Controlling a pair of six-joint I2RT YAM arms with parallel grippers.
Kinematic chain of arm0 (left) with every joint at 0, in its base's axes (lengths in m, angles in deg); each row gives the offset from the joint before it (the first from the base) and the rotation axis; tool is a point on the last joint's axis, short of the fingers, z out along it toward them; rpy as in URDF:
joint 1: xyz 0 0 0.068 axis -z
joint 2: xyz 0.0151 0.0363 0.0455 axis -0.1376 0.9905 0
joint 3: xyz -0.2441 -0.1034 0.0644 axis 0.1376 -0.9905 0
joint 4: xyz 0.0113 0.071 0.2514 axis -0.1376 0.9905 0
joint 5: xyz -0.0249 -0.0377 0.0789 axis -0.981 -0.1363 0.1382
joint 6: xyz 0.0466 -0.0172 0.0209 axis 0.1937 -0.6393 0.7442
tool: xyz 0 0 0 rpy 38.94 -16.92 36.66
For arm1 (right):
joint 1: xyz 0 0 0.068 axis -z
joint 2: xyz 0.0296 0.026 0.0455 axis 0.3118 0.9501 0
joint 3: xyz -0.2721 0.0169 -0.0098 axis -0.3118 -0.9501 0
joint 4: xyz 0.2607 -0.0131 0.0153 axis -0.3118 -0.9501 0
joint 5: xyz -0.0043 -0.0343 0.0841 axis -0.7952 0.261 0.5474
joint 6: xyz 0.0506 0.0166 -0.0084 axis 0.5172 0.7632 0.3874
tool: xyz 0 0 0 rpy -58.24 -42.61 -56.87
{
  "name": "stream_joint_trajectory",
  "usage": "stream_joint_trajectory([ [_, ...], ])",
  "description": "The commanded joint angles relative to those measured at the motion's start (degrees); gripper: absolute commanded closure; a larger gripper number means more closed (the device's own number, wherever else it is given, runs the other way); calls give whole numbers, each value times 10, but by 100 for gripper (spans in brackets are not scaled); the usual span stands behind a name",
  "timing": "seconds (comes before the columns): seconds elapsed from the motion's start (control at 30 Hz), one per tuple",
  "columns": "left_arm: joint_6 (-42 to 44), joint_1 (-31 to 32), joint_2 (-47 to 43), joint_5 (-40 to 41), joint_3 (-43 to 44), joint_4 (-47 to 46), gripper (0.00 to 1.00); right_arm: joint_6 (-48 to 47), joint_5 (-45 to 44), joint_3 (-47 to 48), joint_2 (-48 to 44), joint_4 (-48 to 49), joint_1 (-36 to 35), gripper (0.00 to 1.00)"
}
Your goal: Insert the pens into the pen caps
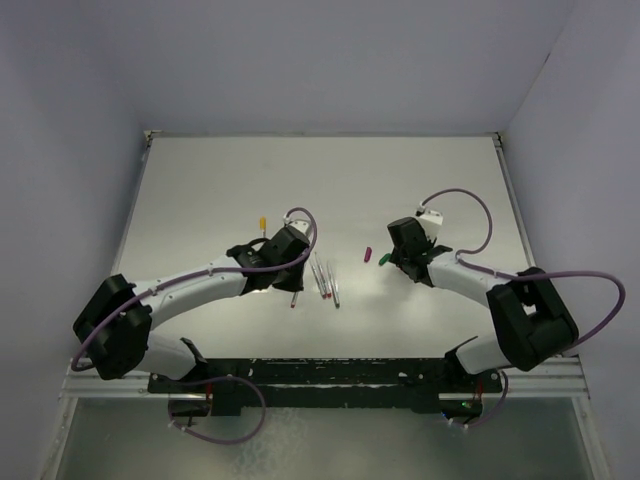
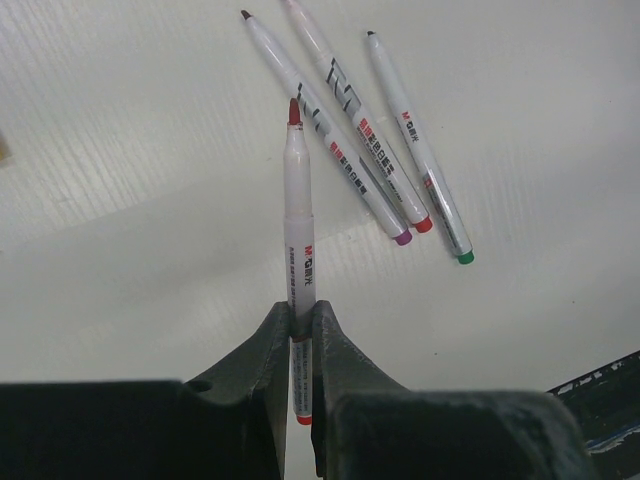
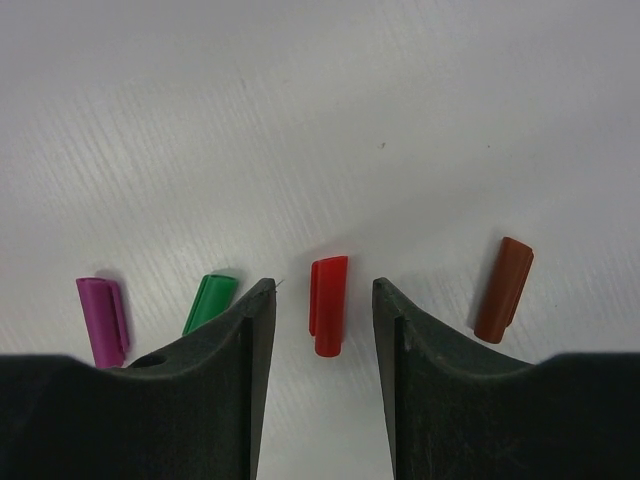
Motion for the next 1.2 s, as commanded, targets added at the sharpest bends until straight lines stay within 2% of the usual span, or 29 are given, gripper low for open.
stream_joint_trajectory([
  [0.0, 16, 0, 3, -10, -4, -24, 100, 0, 1, 20, 4, 10, 4, 54],
  [0.63, 13, -1, 7, -10, 0, -21, 100, 11, 18, 12, 38, 6, 10, 55],
  [0.77, 13, 0, 9, -9, 0, -19, 100, 12, 19, 16, 48, -2, 11, 58],
  [0.97, 14, -1, 11, -10, 1, -18, 100, 18, 34, 23, 65, -33, 11, 72],
  [1.03, 17, 0, 12, -10, 2, -16, 100, 20, 43, 19, 66, -37, 11, 79],
  [1.17, 20, 0, 13, -7, 3, -10, 100, 22, 54, 12, 54, -43, 11, 99],
])
